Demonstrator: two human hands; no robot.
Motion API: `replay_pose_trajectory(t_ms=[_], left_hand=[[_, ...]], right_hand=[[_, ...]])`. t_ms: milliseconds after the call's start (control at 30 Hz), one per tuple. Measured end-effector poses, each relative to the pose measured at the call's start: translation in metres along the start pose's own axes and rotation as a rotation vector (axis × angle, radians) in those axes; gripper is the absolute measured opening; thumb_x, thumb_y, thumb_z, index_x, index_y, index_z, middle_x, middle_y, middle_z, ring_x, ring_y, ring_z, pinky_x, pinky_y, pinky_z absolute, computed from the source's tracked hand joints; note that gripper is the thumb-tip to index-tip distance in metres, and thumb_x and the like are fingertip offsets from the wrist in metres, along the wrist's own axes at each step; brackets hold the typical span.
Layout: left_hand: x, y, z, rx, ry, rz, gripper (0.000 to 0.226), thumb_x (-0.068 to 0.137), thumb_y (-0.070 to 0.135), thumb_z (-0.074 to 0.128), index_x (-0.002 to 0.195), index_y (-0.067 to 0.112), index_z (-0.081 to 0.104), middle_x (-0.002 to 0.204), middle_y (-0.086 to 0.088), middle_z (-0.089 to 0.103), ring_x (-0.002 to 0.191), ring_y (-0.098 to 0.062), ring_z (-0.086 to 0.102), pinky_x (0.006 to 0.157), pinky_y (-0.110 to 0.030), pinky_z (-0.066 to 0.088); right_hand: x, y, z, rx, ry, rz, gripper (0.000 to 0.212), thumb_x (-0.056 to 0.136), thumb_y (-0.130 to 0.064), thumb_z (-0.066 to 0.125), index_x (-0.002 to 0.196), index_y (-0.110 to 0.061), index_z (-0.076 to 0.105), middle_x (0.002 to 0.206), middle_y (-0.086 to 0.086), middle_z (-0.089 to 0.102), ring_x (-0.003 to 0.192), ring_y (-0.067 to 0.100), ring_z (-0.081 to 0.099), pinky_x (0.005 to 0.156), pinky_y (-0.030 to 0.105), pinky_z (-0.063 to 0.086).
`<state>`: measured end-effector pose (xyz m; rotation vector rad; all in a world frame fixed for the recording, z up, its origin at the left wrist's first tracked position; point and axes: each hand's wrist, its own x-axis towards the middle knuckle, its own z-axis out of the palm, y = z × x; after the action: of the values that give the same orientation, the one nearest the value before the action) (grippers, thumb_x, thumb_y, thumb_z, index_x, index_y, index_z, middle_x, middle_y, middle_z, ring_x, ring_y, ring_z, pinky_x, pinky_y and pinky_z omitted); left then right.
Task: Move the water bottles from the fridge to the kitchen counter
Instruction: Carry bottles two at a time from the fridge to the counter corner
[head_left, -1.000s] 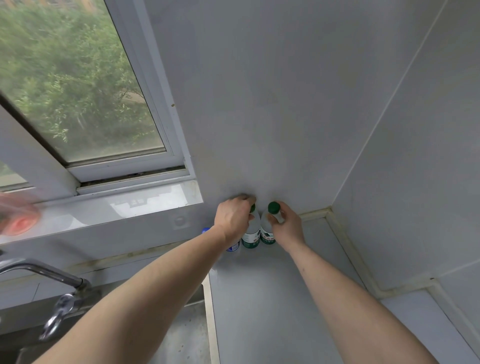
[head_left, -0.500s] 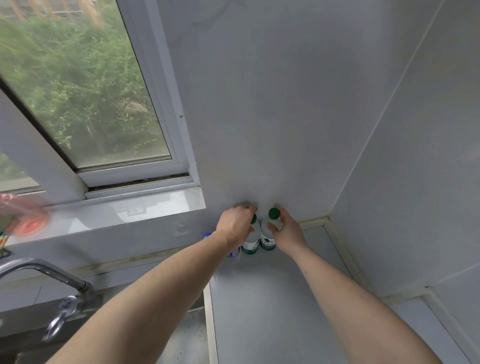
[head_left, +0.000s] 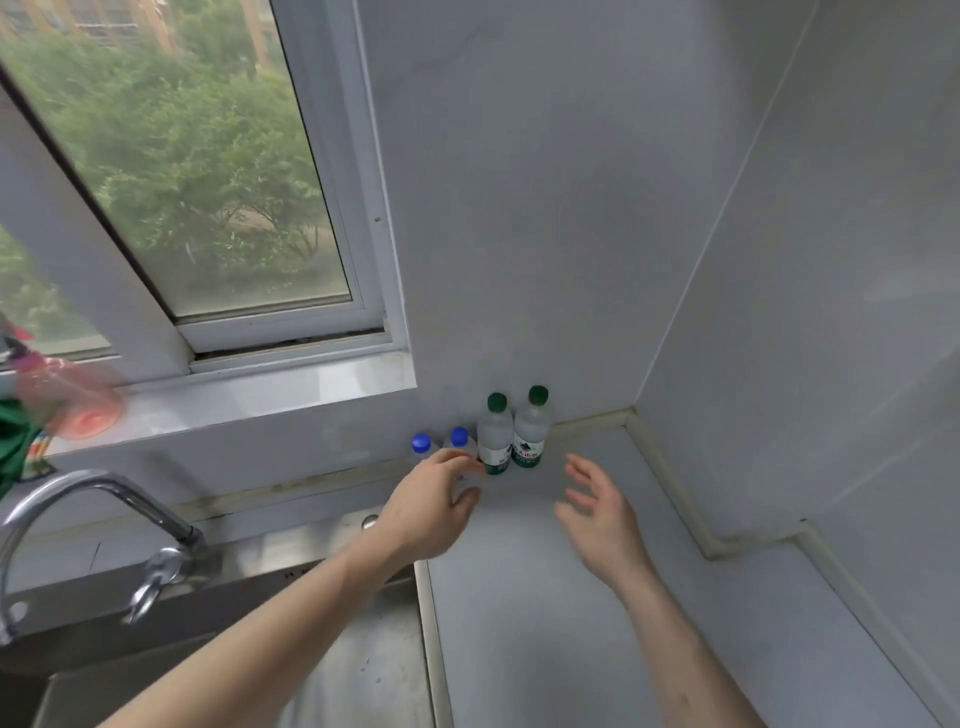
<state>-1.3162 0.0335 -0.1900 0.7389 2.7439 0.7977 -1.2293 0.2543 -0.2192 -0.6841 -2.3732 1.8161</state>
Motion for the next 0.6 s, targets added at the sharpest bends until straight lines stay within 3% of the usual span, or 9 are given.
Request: replay_pose_trajectory(t_ms=[100, 200, 400, 600], left_hand=[[-0.042, 0.004, 0.000, 0.053, -0.123, 0.008, 0.040, 0.102, 0.038, 0.057, 0.141, 0.034, 0.056, 0.154, 0.014, 0.043, 0.131, -0.015, 0.051, 0.105, -0.027, 0.040], [-0.070, 0.018, 0.000, 0.089, -0.142, 0.071, 0.041, 0.103, 0.042, 0.054, 0.144, 0.037, 0.051, 0.157, 0.015, 0.038, 0.139, -0.013, 0.042, 0.110, -0.028, 0.037], [-0.101, 0.050, 0.008, 0.096, -0.202, 0.188, 0.041, 0.103, 0.044, 0.054, 0.144, 0.041, 0.048, 0.159, 0.017, 0.035, 0.138, -0.011, 0.042, 0.112, -0.033, 0.040], [-0.119, 0.089, 0.034, 0.139, -0.309, 0.361, 0.043, 0.103, 0.045, 0.054, 0.145, 0.042, 0.047, 0.160, 0.017, 0.032, 0.142, -0.011, 0.037, 0.115, -0.029, 0.034]], right_hand=[[-0.044, 0.000, -0.009, -0.146, -0.112, -0.015, 0.062, 0.097, -0.008, 0.063, 0.148, -0.040, 0.049, 0.151, -0.016, 0.052, 0.136, 0.014, 0.055, 0.103, 0.031, 0.050], [-0.077, 0.000, -0.021, -0.259, -0.146, -0.033, 0.059, 0.098, -0.024, 0.066, 0.148, -0.049, 0.047, 0.151, -0.016, 0.052, 0.141, 0.007, 0.048, 0.110, 0.032, 0.046], [-0.143, 0.006, -0.035, -0.291, -0.048, -0.033, 0.060, 0.099, -0.038, 0.066, 0.153, -0.047, 0.042, 0.147, -0.032, 0.042, 0.144, 0.001, 0.041, 0.121, 0.032, 0.038], [-0.228, 0.028, -0.055, -0.311, 0.089, 0.086, 0.060, 0.102, -0.043, 0.061, 0.156, -0.051, 0.034, 0.147, -0.037, 0.034, 0.145, -0.005, 0.034, 0.113, 0.018, 0.028]])
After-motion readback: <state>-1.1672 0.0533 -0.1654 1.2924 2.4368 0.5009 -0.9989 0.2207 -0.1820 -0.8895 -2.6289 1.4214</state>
